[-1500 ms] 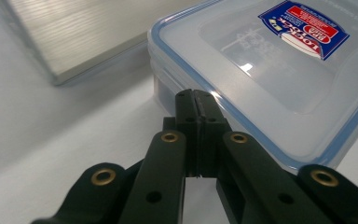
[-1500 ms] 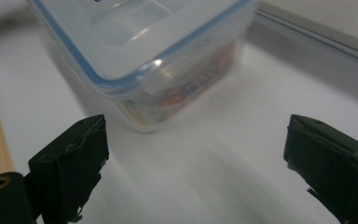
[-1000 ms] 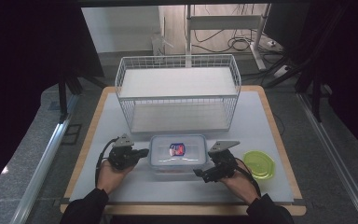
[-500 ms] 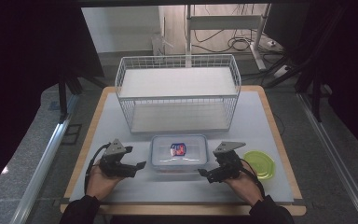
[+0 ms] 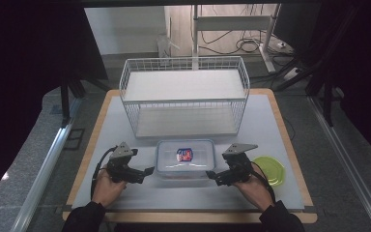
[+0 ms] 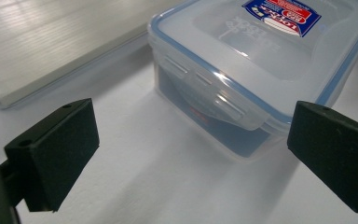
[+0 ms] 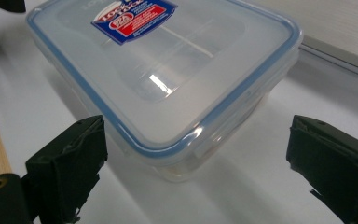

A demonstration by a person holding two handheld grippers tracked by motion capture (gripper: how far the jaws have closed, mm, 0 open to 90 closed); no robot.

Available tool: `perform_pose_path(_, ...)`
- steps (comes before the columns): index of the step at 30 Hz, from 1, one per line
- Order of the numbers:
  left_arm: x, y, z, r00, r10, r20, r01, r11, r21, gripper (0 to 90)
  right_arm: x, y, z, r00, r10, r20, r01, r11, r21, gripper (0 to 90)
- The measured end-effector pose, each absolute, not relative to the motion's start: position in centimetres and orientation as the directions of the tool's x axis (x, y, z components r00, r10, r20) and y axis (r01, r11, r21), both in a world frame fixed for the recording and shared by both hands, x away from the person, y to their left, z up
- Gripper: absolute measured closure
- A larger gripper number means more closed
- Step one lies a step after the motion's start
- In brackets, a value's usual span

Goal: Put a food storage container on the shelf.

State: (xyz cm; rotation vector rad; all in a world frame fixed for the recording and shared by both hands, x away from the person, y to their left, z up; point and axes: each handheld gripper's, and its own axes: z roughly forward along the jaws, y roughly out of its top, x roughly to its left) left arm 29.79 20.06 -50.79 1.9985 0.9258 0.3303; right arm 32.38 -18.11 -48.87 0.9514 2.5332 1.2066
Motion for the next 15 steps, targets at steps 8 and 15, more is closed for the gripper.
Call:
perform_pose_path(8, 30.8, 19.2, -50.2, 0.704, 0.692, -0.161, 0.505, -0.329, 0.798, 2.7, 33.8, -17.9, -48.2, -0.753, 0.641, 0.152, 0.52, 0.436, 0.735, 2.5)
perform_pose_path(15, 32.1, 18.2, -50.4, 0.72, 0.657, -0.221, 0.545, -0.339, 0.767, 0.0, 35.4, -16.5, -47.9, -0.76, 0.615, 0.211, 0.565, 0.465, 0.681, 1.5)
